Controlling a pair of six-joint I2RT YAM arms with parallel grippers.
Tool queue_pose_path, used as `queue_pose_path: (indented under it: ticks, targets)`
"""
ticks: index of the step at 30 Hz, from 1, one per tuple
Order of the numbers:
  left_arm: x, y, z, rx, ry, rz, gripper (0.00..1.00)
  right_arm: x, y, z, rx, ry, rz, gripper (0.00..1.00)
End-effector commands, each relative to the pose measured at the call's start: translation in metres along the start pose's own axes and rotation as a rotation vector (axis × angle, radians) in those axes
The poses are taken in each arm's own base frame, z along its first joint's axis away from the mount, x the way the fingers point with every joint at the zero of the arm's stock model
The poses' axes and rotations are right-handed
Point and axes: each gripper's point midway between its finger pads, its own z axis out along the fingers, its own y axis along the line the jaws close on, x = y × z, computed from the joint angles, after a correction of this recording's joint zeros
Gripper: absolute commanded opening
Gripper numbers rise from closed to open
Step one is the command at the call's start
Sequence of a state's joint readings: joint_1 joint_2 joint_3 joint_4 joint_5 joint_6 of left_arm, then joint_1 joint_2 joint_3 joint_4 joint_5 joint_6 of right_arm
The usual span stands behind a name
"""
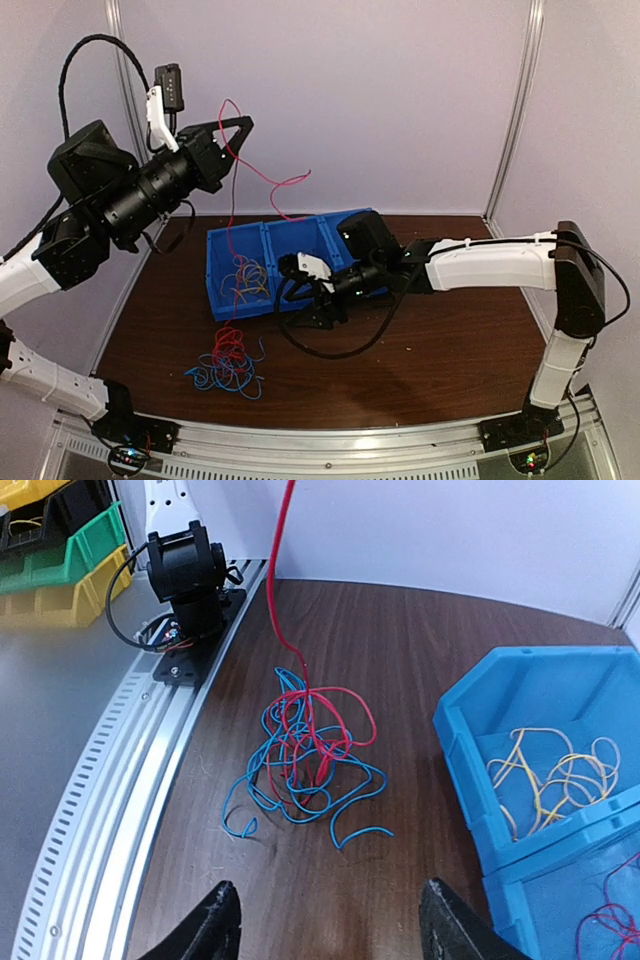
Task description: Untangle the cables
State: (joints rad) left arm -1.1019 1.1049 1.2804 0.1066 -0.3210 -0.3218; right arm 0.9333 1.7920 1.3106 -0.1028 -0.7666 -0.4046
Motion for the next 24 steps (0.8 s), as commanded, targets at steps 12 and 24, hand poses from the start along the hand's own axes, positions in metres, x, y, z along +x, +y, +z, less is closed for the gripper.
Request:
queue_pose_path:
  ticks: [12,24]
  targets:
    - [-0.1,-0.058,0.014,0.231,-0.188,-0.108,0.0,-0.042,0.008,0.054,-0.091,-0.128,0.067,0.65]
    - [-0.156,-0.066,0.003,0.251,-0.249,-0.113,0.0,0.035,-0.004,0.094,-0.018,-0.037,0.179,0.23]
